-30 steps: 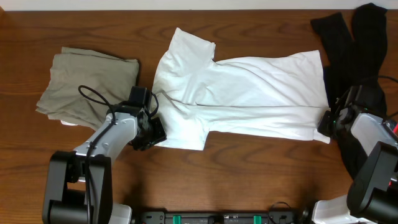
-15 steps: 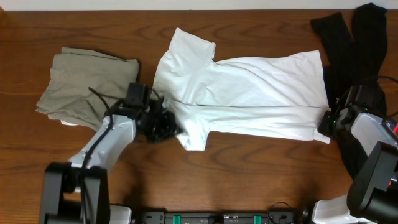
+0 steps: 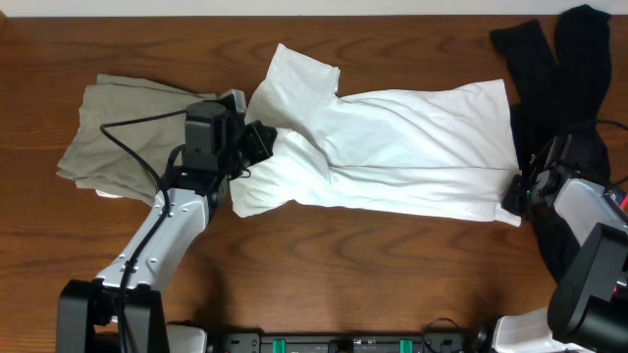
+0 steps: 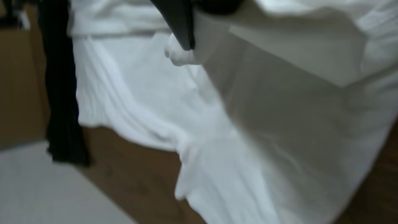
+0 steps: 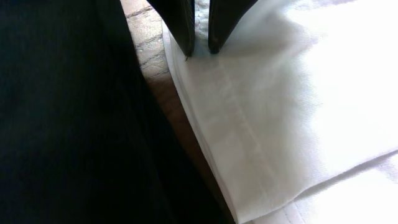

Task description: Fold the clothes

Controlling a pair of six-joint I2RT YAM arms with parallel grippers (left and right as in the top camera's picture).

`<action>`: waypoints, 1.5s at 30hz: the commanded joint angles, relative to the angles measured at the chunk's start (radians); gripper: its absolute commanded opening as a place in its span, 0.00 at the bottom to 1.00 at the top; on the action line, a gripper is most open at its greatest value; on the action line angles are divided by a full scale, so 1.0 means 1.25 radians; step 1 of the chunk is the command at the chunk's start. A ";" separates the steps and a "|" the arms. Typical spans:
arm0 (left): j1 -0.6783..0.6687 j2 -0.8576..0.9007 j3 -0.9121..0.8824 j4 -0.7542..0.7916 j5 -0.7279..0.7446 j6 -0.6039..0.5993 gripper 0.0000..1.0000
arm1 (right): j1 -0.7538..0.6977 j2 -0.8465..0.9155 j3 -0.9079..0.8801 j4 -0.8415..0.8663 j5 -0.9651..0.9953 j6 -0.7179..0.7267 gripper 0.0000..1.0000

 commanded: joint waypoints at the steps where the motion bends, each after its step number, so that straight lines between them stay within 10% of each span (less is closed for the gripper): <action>1: 0.001 0.004 0.004 0.012 -0.071 -0.067 0.06 | -0.011 0.016 -0.022 -0.015 0.020 0.009 0.09; 9: 0.001 0.031 0.003 0.003 -0.078 -0.069 0.09 | -0.011 0.016 -0.022 -0.013 0.020 0.009 0.09; 12: 0.001 0.031 0.003 -0.002 -0.063 -0.069 0.49 | -0.011 0.016 -0.022 -0.013 0.020 0.009 0.09; 17: 0.001 0.031 0.003 -0.066 0.016 -0.027 0.77 | -0.011 0.016 -0.022 -0.013 0.020 0.009 0.09; 28: 0.002 0.031 0.003 -0.387 -0.040 0.110 0.78 | -0.011 0.016 -0.022 -0.016 0.019 0.010 0.09; 45: 0.001 0.031 0.003 -0.519 -0.213 0.054 0.73 | -0.011 0.016 -0.022 -0.016 0.019 0.010 0.08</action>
